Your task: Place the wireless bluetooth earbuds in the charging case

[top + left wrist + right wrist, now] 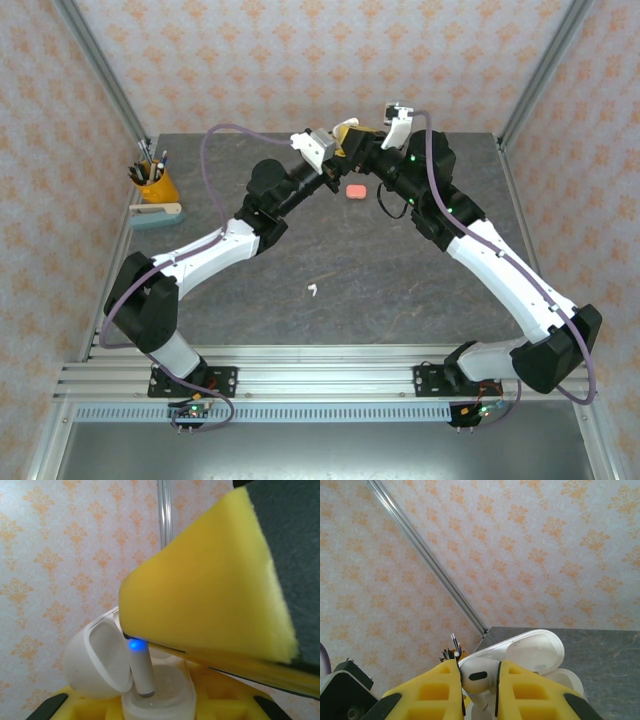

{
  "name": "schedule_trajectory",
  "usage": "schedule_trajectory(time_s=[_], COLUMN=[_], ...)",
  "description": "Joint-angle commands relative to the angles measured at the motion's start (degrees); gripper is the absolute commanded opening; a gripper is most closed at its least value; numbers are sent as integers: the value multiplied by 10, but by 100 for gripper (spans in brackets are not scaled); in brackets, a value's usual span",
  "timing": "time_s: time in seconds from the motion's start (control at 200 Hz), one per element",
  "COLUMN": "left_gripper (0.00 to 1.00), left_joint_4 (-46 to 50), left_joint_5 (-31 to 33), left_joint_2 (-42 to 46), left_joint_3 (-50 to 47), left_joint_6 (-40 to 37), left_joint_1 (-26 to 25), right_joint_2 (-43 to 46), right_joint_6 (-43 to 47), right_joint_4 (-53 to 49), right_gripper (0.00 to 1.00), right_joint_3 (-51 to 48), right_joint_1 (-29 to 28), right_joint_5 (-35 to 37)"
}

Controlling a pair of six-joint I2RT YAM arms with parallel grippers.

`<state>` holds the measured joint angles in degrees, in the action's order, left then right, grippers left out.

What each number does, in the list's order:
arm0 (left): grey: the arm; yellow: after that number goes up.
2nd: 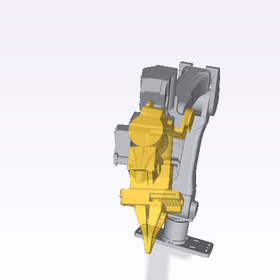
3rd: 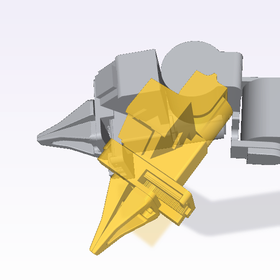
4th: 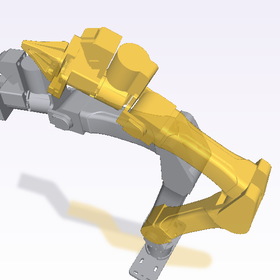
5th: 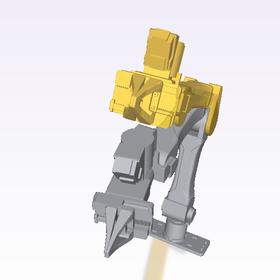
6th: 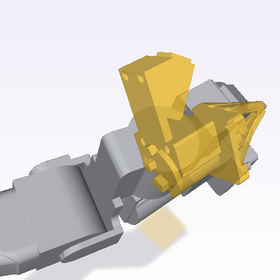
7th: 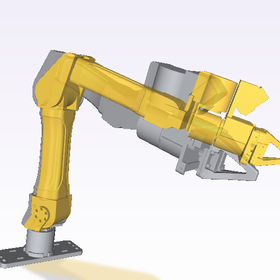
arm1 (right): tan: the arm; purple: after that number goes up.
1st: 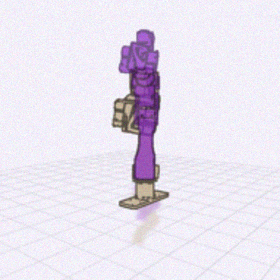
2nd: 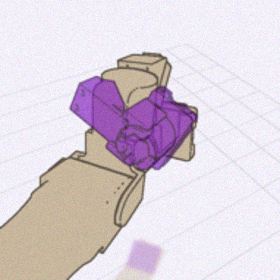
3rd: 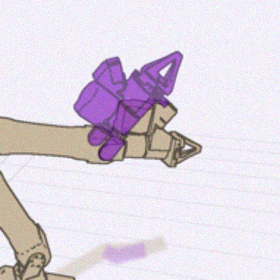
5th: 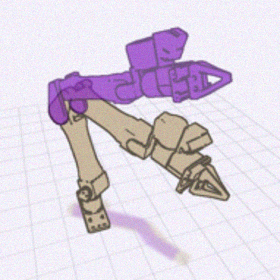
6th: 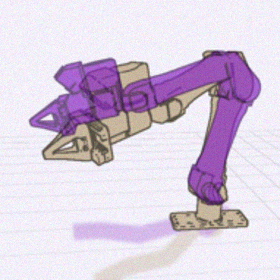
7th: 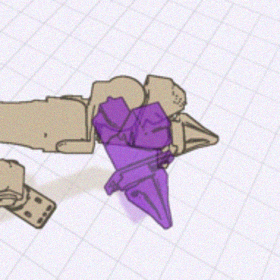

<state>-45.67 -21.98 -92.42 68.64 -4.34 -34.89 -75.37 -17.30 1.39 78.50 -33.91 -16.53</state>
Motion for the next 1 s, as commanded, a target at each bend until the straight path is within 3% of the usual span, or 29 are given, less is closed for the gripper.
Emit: schedule_trajectory(time_s=[0.0, 0.525, 0.996], left_gripper=[0, 0, 0], left_joint_4=[-19, -15, -14], left_joint_5=[0, 5, 18], left_joint_2=[-10, -1, 5], left_joint_3=[25, 26, 29], left_joint_6=[8, -1, -5], left_joint_1=[-8, -8, -8], right_joint_2=[-1, 27, 33], right_joint_6=[0, 32, 58], right_joint_4=[14, -13, -29], right_gripper=[17, 17, 16], right_joint_3=[-12, -38, -44], right_joint_1=[-1, -2, -2], right_joint_5=[-25, 17, -2])
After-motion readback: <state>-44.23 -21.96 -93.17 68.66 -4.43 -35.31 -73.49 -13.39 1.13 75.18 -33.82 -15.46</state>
